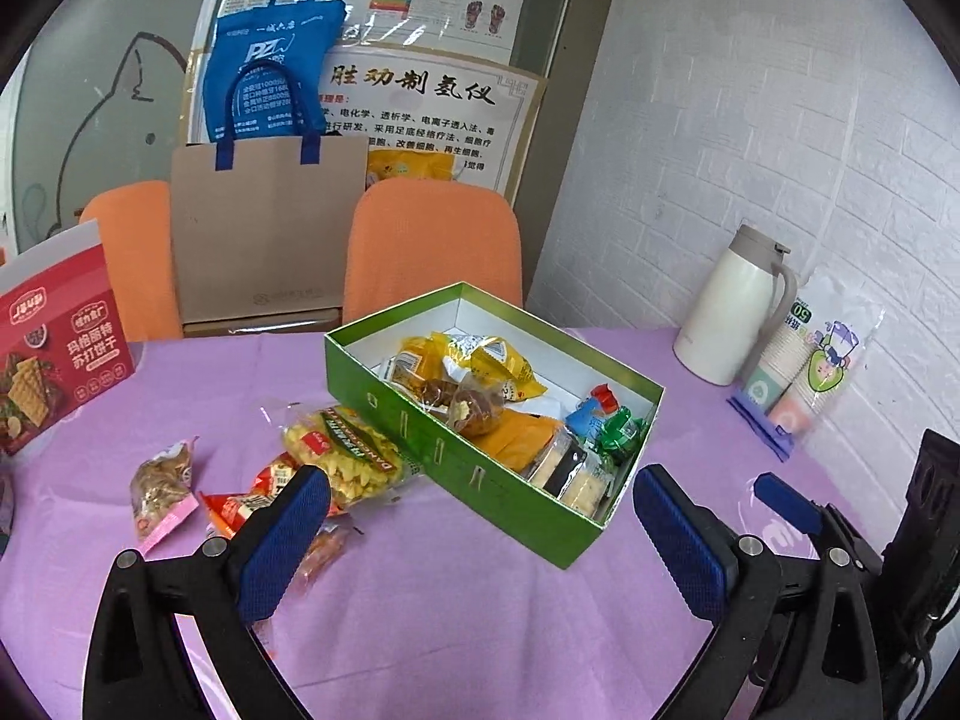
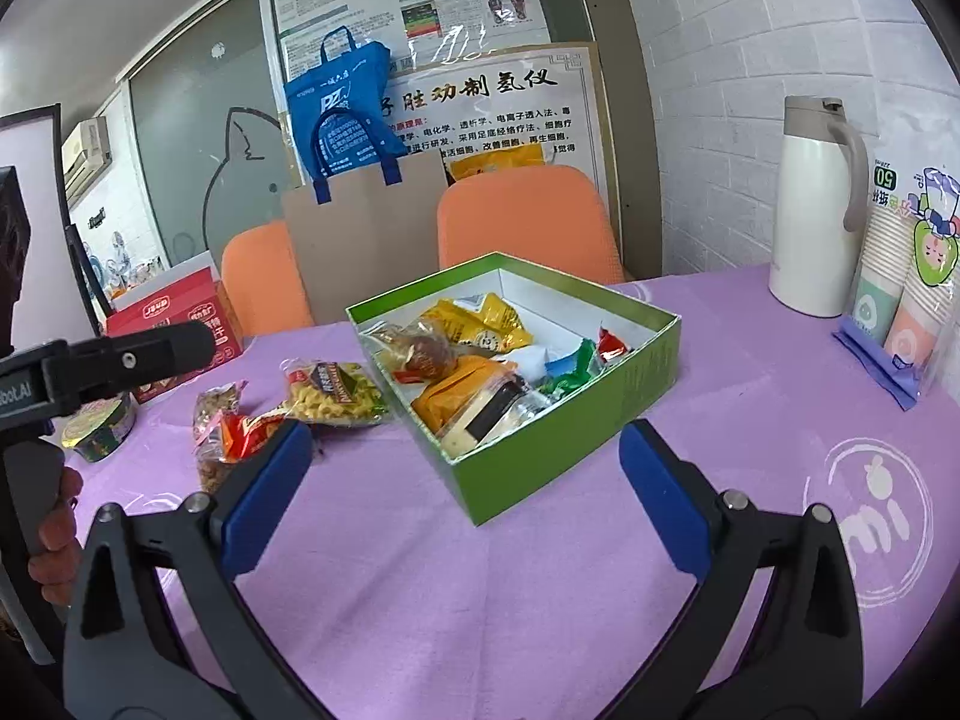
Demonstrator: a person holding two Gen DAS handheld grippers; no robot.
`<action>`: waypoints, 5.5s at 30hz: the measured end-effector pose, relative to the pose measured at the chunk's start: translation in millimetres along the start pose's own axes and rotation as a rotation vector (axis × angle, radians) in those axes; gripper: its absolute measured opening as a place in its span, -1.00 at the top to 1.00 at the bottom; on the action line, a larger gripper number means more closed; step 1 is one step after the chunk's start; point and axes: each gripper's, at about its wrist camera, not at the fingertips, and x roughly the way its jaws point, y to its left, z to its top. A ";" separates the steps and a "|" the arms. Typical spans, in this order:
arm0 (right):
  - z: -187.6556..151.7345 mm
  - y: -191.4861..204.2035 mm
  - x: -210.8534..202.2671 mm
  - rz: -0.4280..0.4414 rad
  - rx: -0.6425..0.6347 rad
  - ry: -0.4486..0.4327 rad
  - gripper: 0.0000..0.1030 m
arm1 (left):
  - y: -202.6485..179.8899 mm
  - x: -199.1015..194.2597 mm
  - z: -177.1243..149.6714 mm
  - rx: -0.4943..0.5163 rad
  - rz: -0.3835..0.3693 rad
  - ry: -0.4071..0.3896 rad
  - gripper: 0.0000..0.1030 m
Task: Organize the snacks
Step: 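Withdraw both tools from the box back to the snack pile, then grasp a small clear wrapped cake with the right tool while the left tool grasps the orange-edged pack, then carry both packs into the green box and open both tools, then withdraw both tools from the box toward the remaining packets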
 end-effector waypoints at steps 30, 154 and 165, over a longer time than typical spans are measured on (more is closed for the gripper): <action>-34.7 129.7 156.4 0.193 -0.165 0.408 -0.29 | 165.7 -33.4 -104.9 -0.199 0.164 0.104 -0.99; -6.6 68.7 61.8 0.235 -0.043 0.176 -0.76 | 151.2 -30.4 3.9 -0.200 0.229 0.027 -0.99; -24.8 91.2 89.7 0.250 -0.077 0.255 -0.76 | 197.2 20.7 -13.8 -0.223 0.220 0.142 -0.99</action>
